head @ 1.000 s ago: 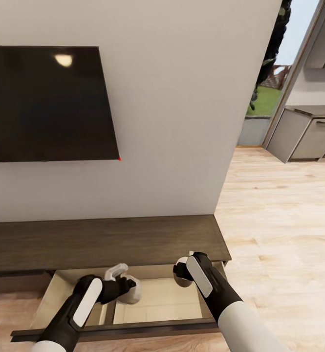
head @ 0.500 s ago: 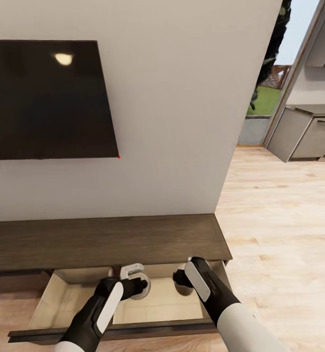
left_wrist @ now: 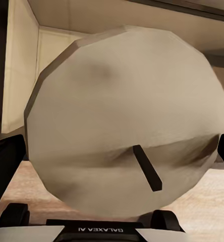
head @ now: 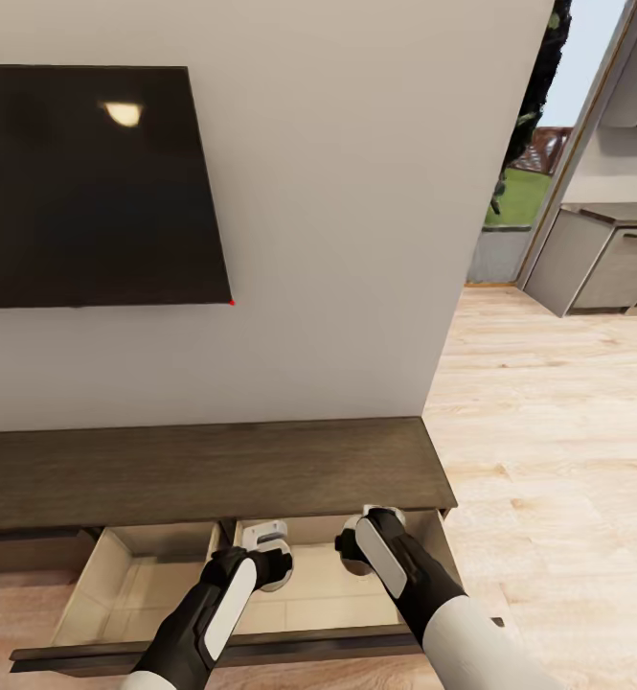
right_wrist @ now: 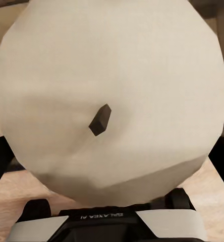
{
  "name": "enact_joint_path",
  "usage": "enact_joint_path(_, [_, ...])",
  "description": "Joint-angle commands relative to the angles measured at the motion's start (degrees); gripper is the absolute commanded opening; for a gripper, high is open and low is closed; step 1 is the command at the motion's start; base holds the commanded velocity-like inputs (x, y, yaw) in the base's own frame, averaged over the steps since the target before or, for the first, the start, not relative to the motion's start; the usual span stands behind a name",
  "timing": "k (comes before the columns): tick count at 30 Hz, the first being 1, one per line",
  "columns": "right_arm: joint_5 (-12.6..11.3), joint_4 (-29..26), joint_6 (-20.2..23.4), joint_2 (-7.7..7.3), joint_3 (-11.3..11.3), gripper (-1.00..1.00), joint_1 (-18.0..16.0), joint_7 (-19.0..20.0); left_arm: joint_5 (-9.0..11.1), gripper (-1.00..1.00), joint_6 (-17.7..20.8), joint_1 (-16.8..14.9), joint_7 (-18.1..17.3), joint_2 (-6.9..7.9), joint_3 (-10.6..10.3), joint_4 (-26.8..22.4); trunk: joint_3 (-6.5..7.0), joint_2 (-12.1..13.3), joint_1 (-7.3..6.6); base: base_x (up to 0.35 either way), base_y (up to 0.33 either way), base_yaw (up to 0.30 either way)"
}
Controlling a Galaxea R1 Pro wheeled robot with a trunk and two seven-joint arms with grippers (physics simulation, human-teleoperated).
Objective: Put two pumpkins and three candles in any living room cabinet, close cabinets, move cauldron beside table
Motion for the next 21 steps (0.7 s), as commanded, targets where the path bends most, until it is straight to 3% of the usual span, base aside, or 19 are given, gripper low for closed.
enact_joint_path(1, [-0.02, 0.03, -0.57, 0.0, 0.94, -1.0, 0.0, 0.0, -0.03, -1.0, -0.02, 0.0, 0.04, -0.01, -0.01, 0.01, -0.19, -0.42, 0.23, 0.0, 0.0, 0.0])
enact_joint_path(6, [-0.33, 0.52, -1.4, 0.0, 2.7, -1.0, 0.0, 0.02, -0.05, -1.0, -0.19, 0.0, 0.05, -0.09, -0.02, 0.13, -1.08, -2.42, 1.32, 0.0, 0.0, 0.0])
enact_joint_path(21, [-0.48, 0.89, -1.74, 0.0, 2.93, -1.0, 0.0, 0.02, -0.13, -1.0, -0.25, 0.0, 0.06, -0.12, 0.01, 0.93, -3.78, -8.44, 4.62, 0.0, 0.0, 0.0])
